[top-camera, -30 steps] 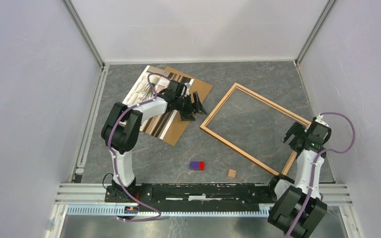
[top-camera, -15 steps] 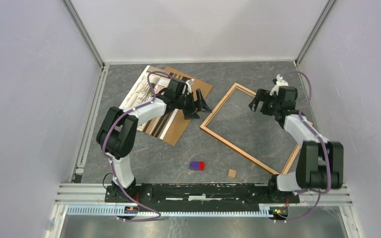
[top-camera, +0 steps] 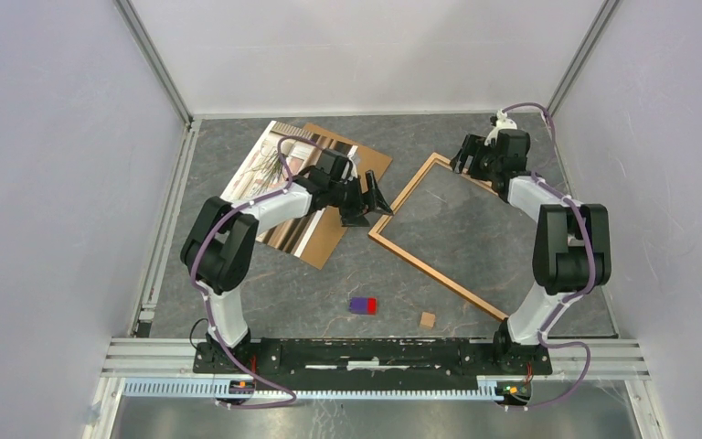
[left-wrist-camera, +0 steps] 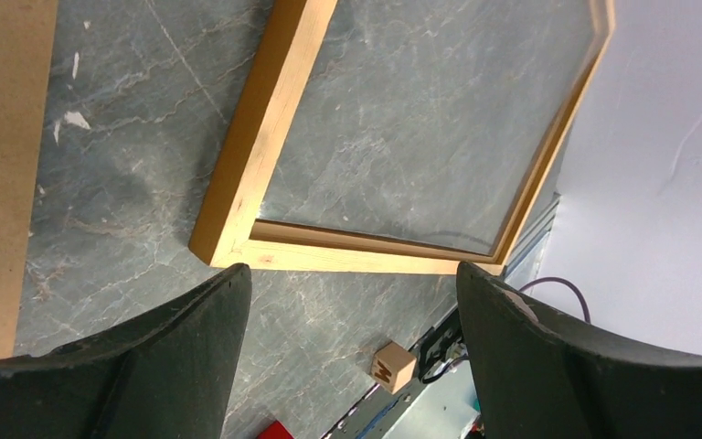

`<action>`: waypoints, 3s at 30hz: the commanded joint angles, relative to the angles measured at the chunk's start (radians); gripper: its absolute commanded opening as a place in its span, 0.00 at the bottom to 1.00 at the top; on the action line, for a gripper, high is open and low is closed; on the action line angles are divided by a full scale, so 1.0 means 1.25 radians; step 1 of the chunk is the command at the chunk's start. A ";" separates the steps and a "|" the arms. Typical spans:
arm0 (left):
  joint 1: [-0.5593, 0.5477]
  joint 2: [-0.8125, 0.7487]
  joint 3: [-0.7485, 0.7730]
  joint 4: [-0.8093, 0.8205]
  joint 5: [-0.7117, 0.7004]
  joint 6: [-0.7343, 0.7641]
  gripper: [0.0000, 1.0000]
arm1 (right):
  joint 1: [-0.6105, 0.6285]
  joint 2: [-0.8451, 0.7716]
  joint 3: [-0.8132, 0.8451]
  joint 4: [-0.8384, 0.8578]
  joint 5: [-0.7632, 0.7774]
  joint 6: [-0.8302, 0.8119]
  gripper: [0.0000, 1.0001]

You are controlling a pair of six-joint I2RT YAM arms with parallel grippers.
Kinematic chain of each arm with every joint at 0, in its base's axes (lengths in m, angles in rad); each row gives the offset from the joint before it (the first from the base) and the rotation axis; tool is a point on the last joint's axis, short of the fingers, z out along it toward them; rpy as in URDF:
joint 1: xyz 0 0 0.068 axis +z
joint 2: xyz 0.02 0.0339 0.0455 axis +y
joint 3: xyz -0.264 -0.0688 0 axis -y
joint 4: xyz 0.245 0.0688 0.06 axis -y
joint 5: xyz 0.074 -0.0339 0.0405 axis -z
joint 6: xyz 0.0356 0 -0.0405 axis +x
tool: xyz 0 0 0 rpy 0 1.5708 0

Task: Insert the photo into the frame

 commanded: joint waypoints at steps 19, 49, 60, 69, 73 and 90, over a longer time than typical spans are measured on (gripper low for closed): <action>-0.035 0.025 -0.028 -0.032 -0.098 -0.141 0.90 | -0.015 0.139 0.057 0.001 0.034 -0.010 0.74; -0.021 0.037 0.078 -0.115 -0.137 0.073 0.91 | -0.032 -0.124 -0.028 -0.278 0.221 -0.143 0.95; -0.051 0.058 0.209 -0.243 -0.183 0.266 0.83 | -0.134 -0.418 -0.297 -0.330 0.145 -0.096 0.98; -0.100 0.172 0.351 -0.343 -0.265 0.376 0.60 | -0.064 -0.470 -0.347 -0.386 0.021 -0.137 0.98; -0.110 0.210 0.400 -0.389 -0.292 0.387 0.57 | 0.055 -0.483 -0.351 -0.350 -0.031 -0.199 0.96; 0.139 -0.143 -0.049 -0.180 0.020 0.152 0.74 | 0.517 -0.296 -0.261 -0.350 0.183 -0.367 0.56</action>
